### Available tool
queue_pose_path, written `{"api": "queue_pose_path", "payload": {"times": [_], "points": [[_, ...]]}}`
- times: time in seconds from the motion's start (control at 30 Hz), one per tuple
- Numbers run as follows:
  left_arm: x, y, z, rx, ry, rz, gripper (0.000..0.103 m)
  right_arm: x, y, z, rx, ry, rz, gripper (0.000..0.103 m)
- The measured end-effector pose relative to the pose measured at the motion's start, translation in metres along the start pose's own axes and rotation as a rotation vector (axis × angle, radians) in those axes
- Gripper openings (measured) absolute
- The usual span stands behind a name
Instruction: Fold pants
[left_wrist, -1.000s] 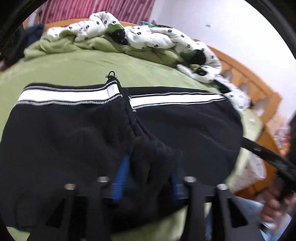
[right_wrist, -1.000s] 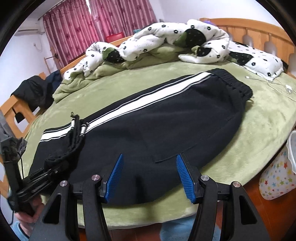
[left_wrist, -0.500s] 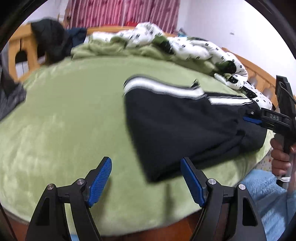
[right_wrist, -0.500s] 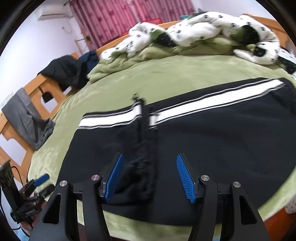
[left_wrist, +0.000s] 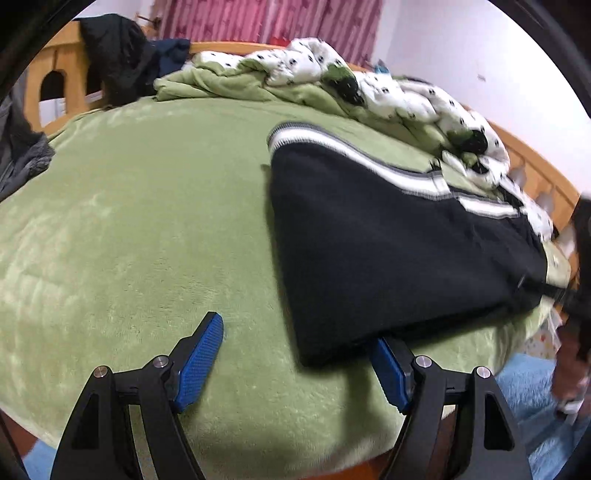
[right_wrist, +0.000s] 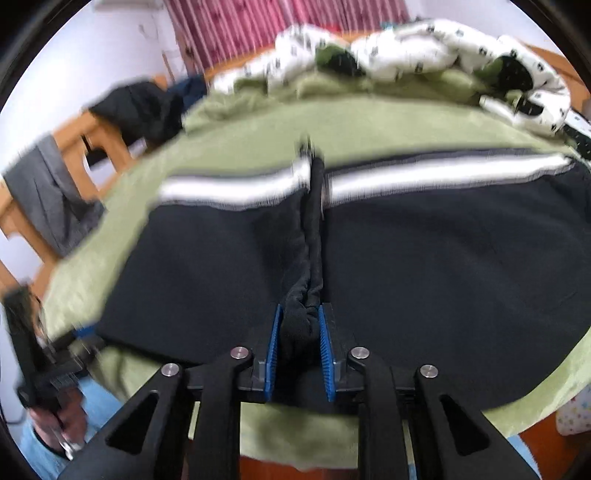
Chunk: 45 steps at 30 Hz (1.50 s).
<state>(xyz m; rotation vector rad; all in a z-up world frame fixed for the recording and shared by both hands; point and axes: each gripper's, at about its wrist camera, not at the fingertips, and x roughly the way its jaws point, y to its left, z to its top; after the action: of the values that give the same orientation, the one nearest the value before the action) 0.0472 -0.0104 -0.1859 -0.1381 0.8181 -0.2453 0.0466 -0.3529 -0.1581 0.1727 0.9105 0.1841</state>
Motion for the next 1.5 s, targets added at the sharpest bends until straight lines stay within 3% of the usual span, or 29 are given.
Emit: {"api": "queue_pose_path", "payload": {"times": [0.07, 0.2, 0.4, 0.47, 0.53, 0.6, 0.63, 0.67, 0.77, 0.9, 1.1, 1.23, 1.33, 1.4, 1.5], "points": [[-0.004, 0.005, -0.003, -0.011, -0.013, 0.017, 0.075, 0.01, 0.002, -0.001, -0.005, 0.031, 0.009, 0.024], [-0.01, 0.017, -0.009, -0.016, -0.015, 0.004, 0.075, 0.002, -0.004, 0.017, 0.015, -0.027, 0.03, 0.056], [-0.001, 0.006, -0.001, 0.052, 0.004, 0.0, 0.075, 0.046, -0.012, 0.054, 0.076, 0.062, 0.034, 0.058], [0.005, -0.001, 0.001, 0.07, 0.002, 0.028, 0.075, 0.066, -0.018, 0.057, 0.127, 0.102, 0.062, 0.059], [0.011, -0.009, 0.001, 0.099, -0.016, 0.064, 0.075, 0.074, -0.017, 0.058, 0.142, 0.083, 0.064, 0.064], [0.011, -0.016, -0.001, 0.125, -0.039, 0.091, 0.075, 0.081, -0.006, 0.062, 0.103, 0.079, 0.054, 0.061], [0.01, -0.016, -0.003, 0.126, -0.051, 0.091, 0.076, 0.084, -0.002, 0.062, 0.078, 0.079, 0.044, 0.052], [0.008, -0.014, -0.004, 0.118, -0.059, 0.094, 0.076, 0.085, 0.003, 0.063, 0.046, 0.076, 0.055, 0.024], [0.001, 0.0, -0.007, 0.076, -0.09, 0.122, 0.076, 0.077, -0.002, 0.066, 0.081, 0.053, 0.095, 0.014], [-0.005, 0.013, -0.005, 0.039, -0.085, 0.068, 0.077, 0.049, -0.022, 0.065, 0.157, 0.007, 0.143, 0.014], [0.0, -0.011, -0.007, 0.098, -0.075, 0.065, 0.077, 0.007, -0.039, 0.066, 0.118, -0.092, 0.064, 0.013], [0.004, -0.014, -0.008, 0.099, -0.063, 0.083, 0.077, 0.028, -0.057, 0.059, 0.163, -0.023, 0.042, 0.014], [0.0, -0.01, -0.006, 0.092, -0.046, 0.063, 0.077, 0.047, -0.055, 0.052, 0.144, -0.002, -0.013, 0.022], [-0.011, -0.008, -0.007, 0.098, -0.045, 0.018, 0.075, 0.048, -0.053, 0.05, 0.12, -0.007, -0.07, 0.039], [-0.034, -0.007, -0.009, 0.108, -0.09, -0.048, 0.075, 0.024, -0.056, 0.048, 0.145, -0.025, -0.098, 0.04]]}}
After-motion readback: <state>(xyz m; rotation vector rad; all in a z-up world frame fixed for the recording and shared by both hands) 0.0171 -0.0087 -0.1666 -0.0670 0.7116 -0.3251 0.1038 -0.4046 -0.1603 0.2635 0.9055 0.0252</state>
